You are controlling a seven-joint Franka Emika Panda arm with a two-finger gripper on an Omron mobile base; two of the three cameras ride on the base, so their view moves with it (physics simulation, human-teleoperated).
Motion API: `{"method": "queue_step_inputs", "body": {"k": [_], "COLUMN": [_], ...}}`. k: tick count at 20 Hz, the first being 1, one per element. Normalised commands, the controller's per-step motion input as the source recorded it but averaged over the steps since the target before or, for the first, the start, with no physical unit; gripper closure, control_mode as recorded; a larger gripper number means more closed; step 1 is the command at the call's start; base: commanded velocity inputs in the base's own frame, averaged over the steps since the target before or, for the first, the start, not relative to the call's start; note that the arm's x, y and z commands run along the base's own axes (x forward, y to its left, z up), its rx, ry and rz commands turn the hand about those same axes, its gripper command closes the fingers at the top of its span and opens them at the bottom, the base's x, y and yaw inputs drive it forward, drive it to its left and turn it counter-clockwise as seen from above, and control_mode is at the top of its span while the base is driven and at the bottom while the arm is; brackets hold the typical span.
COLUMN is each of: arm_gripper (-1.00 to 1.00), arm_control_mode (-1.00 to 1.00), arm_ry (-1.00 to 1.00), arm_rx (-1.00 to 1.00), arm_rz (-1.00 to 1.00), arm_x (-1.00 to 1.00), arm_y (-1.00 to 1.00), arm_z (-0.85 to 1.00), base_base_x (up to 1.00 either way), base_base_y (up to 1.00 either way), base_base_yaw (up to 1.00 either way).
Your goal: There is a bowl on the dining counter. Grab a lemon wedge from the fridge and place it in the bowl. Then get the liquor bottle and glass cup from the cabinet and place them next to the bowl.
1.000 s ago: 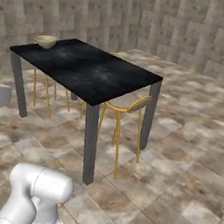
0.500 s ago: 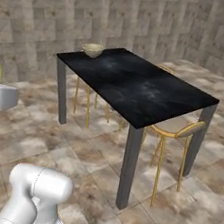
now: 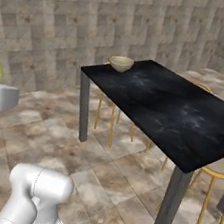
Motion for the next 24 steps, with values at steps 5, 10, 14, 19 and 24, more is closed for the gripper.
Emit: {"method": "queue_step_inputs", "body": {"k": [5,10,14,19,24], "arm_gripper": [1.0,1.0,1.0,1.0,1.0], "arm_control_mode": [1.0,1.0,1.0,1.0,1.0], "arm_ry": [0.0,0.0,0.0,0.0,0.0], "arm_rx": [0.0,0.0,0.0,0.0,0.0], "arm_rz": [0.0,0.0,0.0,0.0,0.0], "arm_x": [0.0,0.0,0.0,0.0,0.0], "arm_y": [0.0,0.0,0.0,0.0,0.0], "arm_z": [0.0,0.0,0.0,0.0,0.0], "base_base_x": [1.0,1.0,1.0,0.89,0.81], "base_base_y": [0.81,0.85,0.9,0.92,0.89], "base_base_yaw": [0.0,-0.14,-0.33,-0.44,-0.48]}}
